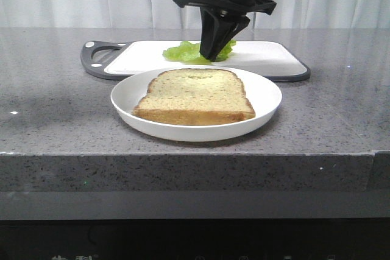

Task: Left arm grabs bread, right arm adds lettuce
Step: 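Grasp the lettuce leaf with the right gripper and lift it, then lower the lettuce onto the bottom bread slice and open the right gripper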

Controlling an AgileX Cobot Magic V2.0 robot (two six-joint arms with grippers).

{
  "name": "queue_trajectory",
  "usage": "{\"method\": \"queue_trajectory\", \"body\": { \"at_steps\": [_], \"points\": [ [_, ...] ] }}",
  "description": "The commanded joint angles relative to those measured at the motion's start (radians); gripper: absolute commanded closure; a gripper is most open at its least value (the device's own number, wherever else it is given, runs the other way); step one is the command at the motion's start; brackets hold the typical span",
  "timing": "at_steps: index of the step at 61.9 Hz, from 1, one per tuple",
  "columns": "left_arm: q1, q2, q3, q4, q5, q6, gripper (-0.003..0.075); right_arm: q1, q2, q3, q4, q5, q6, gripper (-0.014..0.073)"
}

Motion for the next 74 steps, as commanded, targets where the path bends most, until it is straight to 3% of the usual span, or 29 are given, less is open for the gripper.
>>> {"method": "queue_trajectory", "body": {
  "at_steps": [1,20,47,58,74],
  "points": [
    [0.002,-0.023,-0.026,-0.064,-0.033,0.000,0.0739,-0.006,-0.060,-0.050,0.021,-0.010,-0.005,0.0653],
    [0.002,-0.023,-0.026,-0.064,-0.033,0.000,0.0739,-0.007,-0.073,-0.148,0.025,0.082,0.035,0.0653],
    [0.002,-0.023,-0.026,-0.064,-0.061,0.000,0.0739,0.002,-0.228,-0.123,0.024,0.185,0.070,0.0653],
    [0.002,-0.023,-0.026,-0.064,-0.061,0.000,0.0739,0.040,-0.339,0.038,0.017,0.120,0.072,0.0653],
    [0.002,-0.023,-0.026,-0.064,-0.061,0.000,0.0739,0.126,-0.541,0.418,0.003,-0.123,0.077,0.0653]
  ]
}}
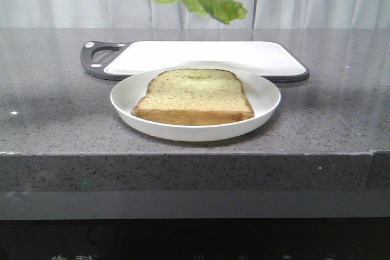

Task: Left arm grabs bread, right arm adds lettuce
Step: 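Lower the lettuce onto the bottom bread slice and open the right gripper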

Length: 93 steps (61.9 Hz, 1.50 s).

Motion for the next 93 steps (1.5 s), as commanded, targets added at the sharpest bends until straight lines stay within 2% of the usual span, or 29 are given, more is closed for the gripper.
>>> {"method": "queue_trajectory", "body": {
  "at_steps": [1,10,22,41,62,68,84,88,93],
  "points": [
    [0.002,-0.023,-0.026,-0.066,-0.035,0.000,0.0739,0.018,-0.104,0.072,0.004,-0.133,0.007,0.0653],
    [0.002,-0.023,-0.026,-0.066,-0.035,0.000,0.0739,0.037,-0.148,0.208,0.004,-0.193,0.011,0.0653],
    [0.002,-0.023,-0.026,-0.066,-0.035,0.000,0.0739,0.085,-0.149,0.299,0.005,-0.239,0.011,0.0653],
    [0.002,-0.023,-0.026,-0.066,-0.035,0.000,0.0739,0.114,-0.139,0.309,0.006,-0.245,0.025,0.0653],
    [0.002,-0.023,-0.026,-0.066,-0.035,0.000,0.0739,0.114,-0.074,0.309,0.033,-0.171,0.025,0.0645],
    [0.002,-0.023,-0.026,-0.066,-0.035,0.000,0.0739,0.114,-0.072,0.309,0.033,-0.161,0.025,0.0576],
    [0.002,-0.023,-0.026,-0.066,-0.035,0.000,0.0739,0.113,-0.080,0.306,0.032,-0.125,0.025,0.0259],
    [0.002,-0.023,-0.026,-0.066,-0.035,0.000,0.0739,0.113,-0.092,0.305,0.032,-0.123,0.025,0.0214],
    [0.002,-0.023,-0.026,-0.066,-0.035,0.000,0.0739,0.112,-0.117,0.305,0.025,-0.126,0.025,0.0207]
  ]
}}
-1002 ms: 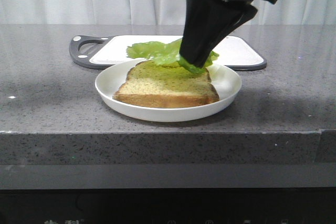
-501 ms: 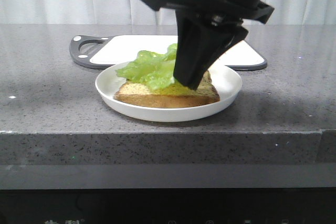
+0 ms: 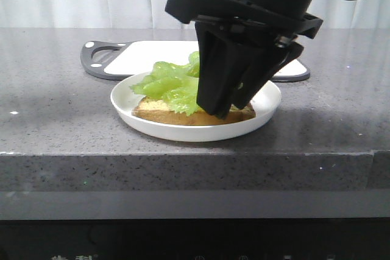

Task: Left arm grabs bread, right arm adds lettuce
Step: 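Lower the lettuce onto the bottom bread slice and open the right gripper, then raise the right gripper away from the plate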

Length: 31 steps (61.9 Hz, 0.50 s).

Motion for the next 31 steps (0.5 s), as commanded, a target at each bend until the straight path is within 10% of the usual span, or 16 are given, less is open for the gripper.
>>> {"method": "queue_trajectory", "body": {
  "at_steps": [1,31],
  "points": [
    [0.002,-0.023,-0.026,-0.066,-0.035,0.000,0.0739,-0.002,-0.078,-0.025,0.006,-0.015,0.000,0.0207],
    [0.002,-0.023,-0.026,-0.066,-0.035,0.000,0.0739,-0.003,-0.138,-0.150,-0.178,0.081,0.084,0.0070]
  ]
}}
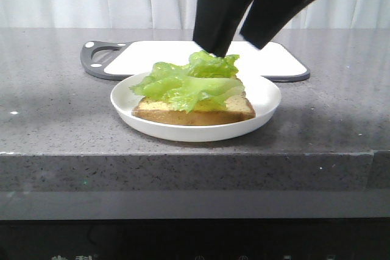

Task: Left arm grabs bread, right arm adds lettuce
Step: 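Raise the right gripper away from the plate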

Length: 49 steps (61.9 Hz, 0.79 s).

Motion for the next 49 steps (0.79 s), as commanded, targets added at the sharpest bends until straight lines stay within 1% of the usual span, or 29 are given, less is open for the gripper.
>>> {"method": "queue_trajectory", "body": {
  "at_steps": [1,6,12,14,17,20,24,28,35,39,45,49],
  "points": [
    [0.002,-0.023,-0.026,-0.066,-0.035,0.000,0.0739,-0.004,-0.043,-0.080,-0.105,0.029,0.046,0.0071],
    [0.002,-0.023,-0.026,-0.066,-0.035,0.000,0.0739,-0.017,-0.043,-0.129,-0.209,0.081,0.088,0.0101],
    [0.002,-0.023,-0.026,-0.066,-0.035,0.000,0.0739,-0.044,-0.043,-0.157,-0.252,0.095,0.089,0.0202],
    [0.002,-0.023,-0.026,-0.066,-0.035,0.000,0.0739,-0.058,-0.043,-0.159,-0.252,0.094,0.089,0.0249],
    [0.002,-0.023,-0.026,-0.066,-0.035,0.000,0.0739,-0.077,-0.043,-0.159,-0.252,0.093,0.089,0.0345],
    [0.002,-0.023,-0.026,-0.066,-0.035,0.000,0.0739,-0.106,-0.043,-0.159,-0.250,0.095,0.089,0.0462],
    [0.002,-0.023,-0.026,-0.066,-0.035,0.000,0.0739,-0.146,-0.043,-0.159,-0.245,0.095,0.089,0.0580],
    [0.002,-0.023,-0.026,-0.066,-0.035,0.000,0.0739,-0.183,-0.043,-0.159,-0.240,0.092,0.089,0.0665],
    [0.002,-0.023,-0.026,-0.066,-0.035,0.000,0.0739,-0.252,-0.048,-0.155,-0.240,0.091,0.089,0.0660],
    [0.002,-0.023,-0.026,-0.066,-0.032,0.000,0.0739,-0.289,-0.074,-0.123,-0.229,0.066,0.089,0.0660],
    [-0.012,-0.023,-0.026,-0.078,-0.028,0.000,0.0739,-0.323,-0.140,-0.037,-0.202,-0.030,0.089,0.0660],
    [-0.029,-0.015,-0.026,-0.115,-0.022,0.000,0.0739,-0.341,-0.194,0.024,-0.191,-0.104,0.089,0.0660]
  ]
}}
